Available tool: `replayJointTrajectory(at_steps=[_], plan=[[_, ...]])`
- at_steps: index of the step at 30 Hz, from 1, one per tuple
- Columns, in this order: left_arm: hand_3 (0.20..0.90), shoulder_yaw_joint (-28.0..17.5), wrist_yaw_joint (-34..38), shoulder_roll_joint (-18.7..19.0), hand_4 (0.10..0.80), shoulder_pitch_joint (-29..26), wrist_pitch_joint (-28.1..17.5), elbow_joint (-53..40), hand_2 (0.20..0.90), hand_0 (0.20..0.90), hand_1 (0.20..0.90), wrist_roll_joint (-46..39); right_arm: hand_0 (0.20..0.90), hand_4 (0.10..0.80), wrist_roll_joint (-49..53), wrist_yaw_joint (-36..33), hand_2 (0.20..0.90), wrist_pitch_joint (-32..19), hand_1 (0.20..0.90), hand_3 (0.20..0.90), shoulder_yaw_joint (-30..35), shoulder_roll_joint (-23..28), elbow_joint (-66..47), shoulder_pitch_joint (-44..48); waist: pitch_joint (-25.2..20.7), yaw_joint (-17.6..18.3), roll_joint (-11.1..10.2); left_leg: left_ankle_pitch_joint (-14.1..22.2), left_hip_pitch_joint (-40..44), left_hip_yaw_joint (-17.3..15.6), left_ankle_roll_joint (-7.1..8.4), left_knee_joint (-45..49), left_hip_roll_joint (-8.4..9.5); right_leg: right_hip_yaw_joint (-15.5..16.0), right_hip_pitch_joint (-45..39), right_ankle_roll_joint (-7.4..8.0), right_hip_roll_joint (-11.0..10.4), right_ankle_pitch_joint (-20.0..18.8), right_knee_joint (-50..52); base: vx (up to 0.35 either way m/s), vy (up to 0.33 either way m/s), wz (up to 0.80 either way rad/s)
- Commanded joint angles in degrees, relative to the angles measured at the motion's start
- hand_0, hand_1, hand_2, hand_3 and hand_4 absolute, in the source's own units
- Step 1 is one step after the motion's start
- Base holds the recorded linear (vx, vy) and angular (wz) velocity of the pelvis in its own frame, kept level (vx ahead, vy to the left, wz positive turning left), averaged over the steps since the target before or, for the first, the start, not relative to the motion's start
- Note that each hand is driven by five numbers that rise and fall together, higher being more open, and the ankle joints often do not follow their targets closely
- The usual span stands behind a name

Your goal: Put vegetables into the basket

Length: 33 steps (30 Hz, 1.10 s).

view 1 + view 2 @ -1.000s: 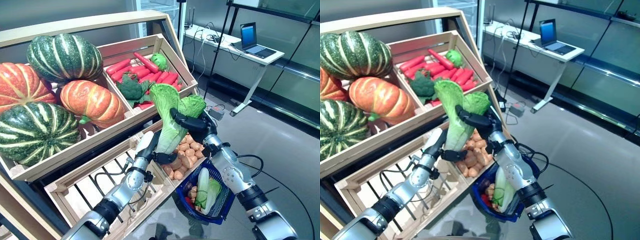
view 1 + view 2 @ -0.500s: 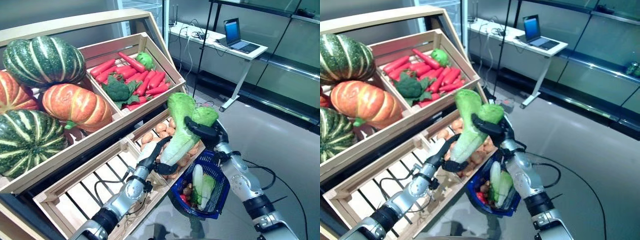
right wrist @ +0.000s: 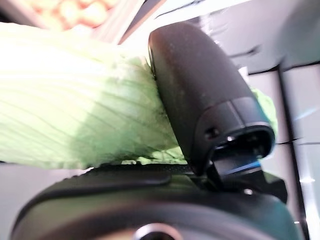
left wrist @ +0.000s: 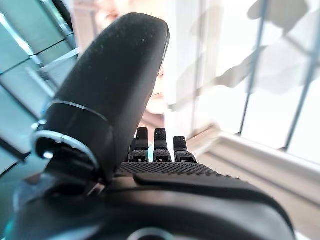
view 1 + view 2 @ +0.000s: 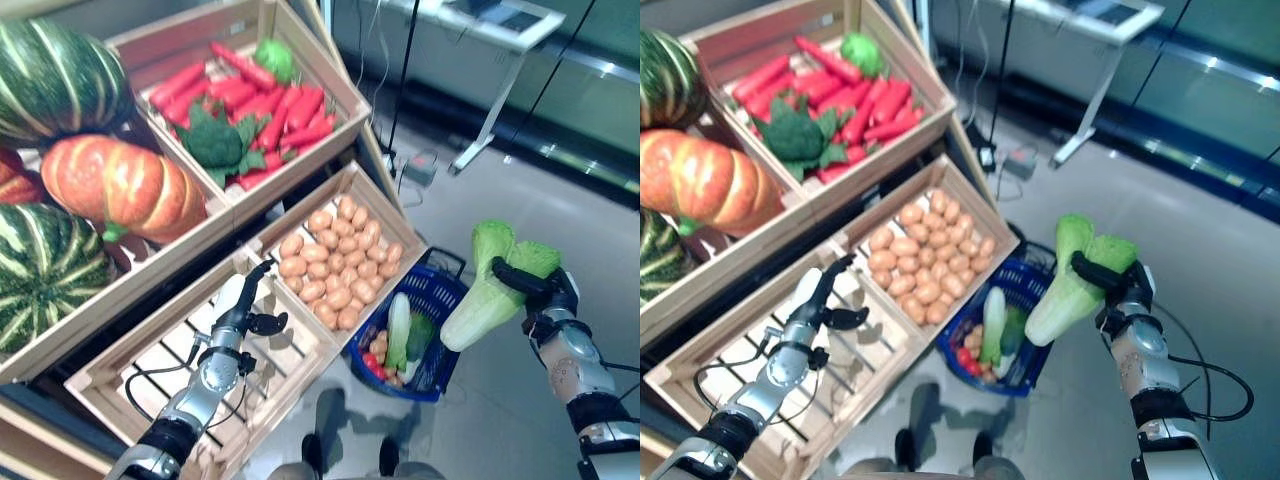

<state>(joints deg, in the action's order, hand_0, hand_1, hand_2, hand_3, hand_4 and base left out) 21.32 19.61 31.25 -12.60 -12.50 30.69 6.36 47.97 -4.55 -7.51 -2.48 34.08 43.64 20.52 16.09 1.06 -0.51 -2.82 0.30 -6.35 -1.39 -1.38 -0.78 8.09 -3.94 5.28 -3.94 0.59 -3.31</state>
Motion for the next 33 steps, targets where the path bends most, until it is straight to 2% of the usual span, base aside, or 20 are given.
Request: replayJointTrajectory(at_steps=[1, 5, 9, 15, 19, 26, 31, 32, 33], plan=[[0.900, -0.55, 3.70, 1.80, 0.800, -8.21, -5.49, -2.62, 0.900, 0.900, 0.900, -2.43, 0.300, 0.400, 2.50, -2.57, 0.300, -10.99, 0.300, 0.300, 3.98, 3.90, -0.62, 12.42, 1.64, -2.48, 0.65, 10.56, -3.56, 2.05, 1.27, 13.17, 0.58, 3.66, 5.03, -6.11, 0.82, 7.83, 14.66, -0.098, -0.005, 0.25], [0.900, -0.28, 5.41, 1.93, 0.800, -9.14, -7.48, -3.75, 0.900, 0.900, 0.900, -3.86, 0.300, 0.400, 1.88, -3.96, 0.300, -11.32, 0.300, 0.300, 2.82, 5.19, 2.77, 17.10, 5.24, -3.09, 2.08, 11.77, -9.33, 2.88, 1.59, 20.00, 1.03, 5.29, 10.20, -7.08, -0.53, 9.92, 22.05, -0.113, 0.008, 0.16], [0.900, -0.57, 5.91, 2.67, 0.800, -9.46, -8.37, -6.52, 0.900, 0.900, 0.900, -4.40, 0.300, 0.400, 1.03, -6.52, 0.300, -11.97, 0.300, 0.300, 1.77, 5.45, 3.65, 19.78, 8.19, -3.41, 2.98, 14.57, -16.36, 2.99, 1.33, 29.42, 1.62, 5.89, 17.22, -8.21, -2.31, 13.34, 33.28, -0.101, 0.008, 0.09], [0.900, -0.57, 5.92, 3.26, 0.800, -9.79, -7.94, -10.93, 0.900, 0.900, 0.900, -5.79, 0.300, 0.400, -2.33, -11.75, 0.300, -10.20, 0.300, 0.300, 0.27, 6.24, 5.84, 24.51, 11.49, -3.83, 3.86, 19.60, -26.83, 2.43, -0.83, 42.94, 3.02, 6.04, 28.42, -9.06, -5.99, 17.78, 49.44, -0.080, 0.000, 0.21], [0.900, 0.59, 6.62, 2.49, 0.800, -9.96, -8.30, -10.84, 0.900, 0.900, 0.900, -6.68, 0.300, 0.400, -3.13, -11.98, 0.300, -9.47, 0.300, 0.300, 0.47, 6.07, 7.04, 25.81, 12.42, -3.49, 4.24, 21.28, -29.52, 2.19, -0.46, 47.14, 2.91, 5.71, 31.01, -9.29, -6.72, 19.28, 53.67, -0.017, 0.000, 0.05], [0.900, 2.22, 9.44, 0.61, 0.800, -11.61, -9.70, -12.21, 0.900, 0.900, 0.900, -8.08, 0.300, 0.400, -2.90, -11.68, 0.300, -9.92, 0.300, 0.300, 0.95, 7.11, 11.32, 28.19, 13.71, -3.27, 5.63, 23.76, -34.95, 1.64, -1.49, 54.59, 4.09, 5.08, 37.18, -9.98, -8.52, 22.14, 61.89, -0.047, 0.028, -0.04], [0.900, 2.81, 9.75, 0.67, 0.800, -11.86, -9.24, -13.12, 0.900, 0.900, 0.900, -8.30, 0.300, 0.400, -3.65, -12.32, 0.300, -9.79, 0.300, 0.300, 1.03, 6.72, 10.48, 28.23, 13.71, -3.20, 5.64, 25.54, -37.70, 1.12, -1.96, 58.73, 3.85, 4.64, 40.19, -10.19, -9.00, 23.40, 65.62, -0.050, -0.003, 0.02], [0.900, 2.85, 9.68, 0.67, 0.800, -11.87, -9.22, -13.07, 0.900, 0.900, 0.900, -8.31, 0.441, 0.494, -3.48, -12.19, 0.441, -9.62, 0.441, 0.441, 1.08, 6.72, 10.58, 28.21, 13.71, -3.17, 5.58, 25.66, -37.89, 1.11, -1.97, 59.29, 3.68, 4.54, 40.37, -10.22, -8.99, 23.56, 65.99, 0.000, 0.000, 0.00], [0.900, 2.86, 9.64, 0.71, 0.800, -11.88, -9.26, -13.04, 0.900, 0.900, 0.900, -8.31, 0.552, 0.568, -3.42, -12.25, 0.552, -9.52, 0.552, 0.552, 1.10, 6.75, 10.63, 28.19, 13.71, -3.17, 5.55, 25.68, -37.96, 1.10, -1.97, 59.49, 3.61, 4.53, 40.42, -10.25, -8.99, 23.63, 66.11, 0.000, 0.000, 0.00]])
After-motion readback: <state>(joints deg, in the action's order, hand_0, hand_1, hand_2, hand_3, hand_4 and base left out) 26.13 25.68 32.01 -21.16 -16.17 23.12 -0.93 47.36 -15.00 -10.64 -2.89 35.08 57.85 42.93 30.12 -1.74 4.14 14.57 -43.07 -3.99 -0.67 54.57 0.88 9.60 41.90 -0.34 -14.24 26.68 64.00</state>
